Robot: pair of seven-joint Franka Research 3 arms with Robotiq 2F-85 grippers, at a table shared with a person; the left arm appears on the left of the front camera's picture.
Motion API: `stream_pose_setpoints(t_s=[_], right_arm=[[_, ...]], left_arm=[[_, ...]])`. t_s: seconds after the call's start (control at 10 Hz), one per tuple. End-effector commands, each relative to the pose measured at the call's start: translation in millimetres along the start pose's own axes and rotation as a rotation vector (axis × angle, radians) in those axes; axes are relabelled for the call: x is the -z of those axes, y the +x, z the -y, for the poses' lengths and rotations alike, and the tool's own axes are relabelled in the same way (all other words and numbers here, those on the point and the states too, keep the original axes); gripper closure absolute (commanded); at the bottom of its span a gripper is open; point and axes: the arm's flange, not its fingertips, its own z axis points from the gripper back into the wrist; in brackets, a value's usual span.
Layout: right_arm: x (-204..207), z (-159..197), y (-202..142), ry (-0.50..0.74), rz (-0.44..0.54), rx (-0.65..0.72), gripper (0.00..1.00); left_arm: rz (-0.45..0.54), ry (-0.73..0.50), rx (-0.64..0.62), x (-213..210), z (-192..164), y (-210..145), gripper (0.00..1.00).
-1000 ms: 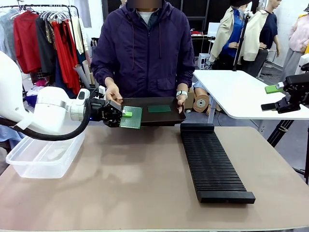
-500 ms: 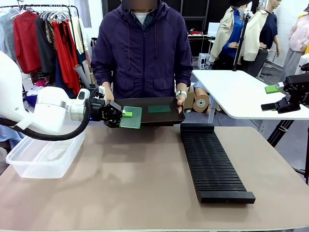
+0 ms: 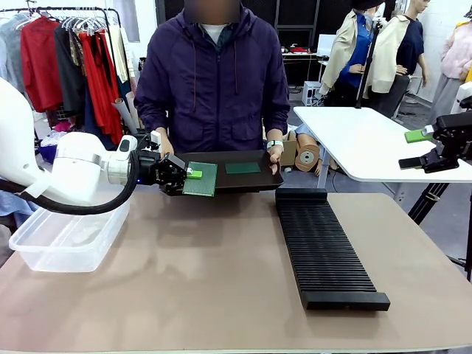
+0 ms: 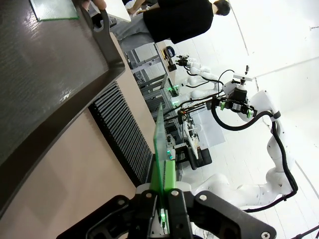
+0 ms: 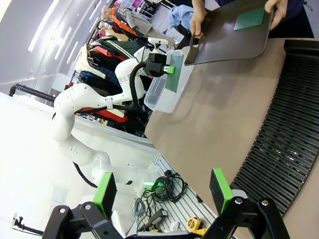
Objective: Sort PCBs into racks and boxes based on the side picked up.
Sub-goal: If the short side of the Blank PCB is picked up, insert it into the PCB Rack ; if the long side is picked up, place it in the Organizing box.
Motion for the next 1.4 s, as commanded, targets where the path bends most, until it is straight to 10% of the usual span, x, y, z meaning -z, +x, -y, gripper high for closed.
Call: stream_pose_setpoints(t_s=[0.0,0.6,1.3], right_arm=[[0,-1,2,0.012,0.01,-0.009,0.0],[0,-1,2,0.012,0.01,-0.009,0.0],[0,-1,2,0.012,0.01,-0.009,0.0]], left_arm=[[0.004,-0.001,0.001,1,1,1,1.0],[0.0,0.0,0.0,0,0,0,1.0],[-0.326,0.272,-0.176,-122,71,54,1.0]])
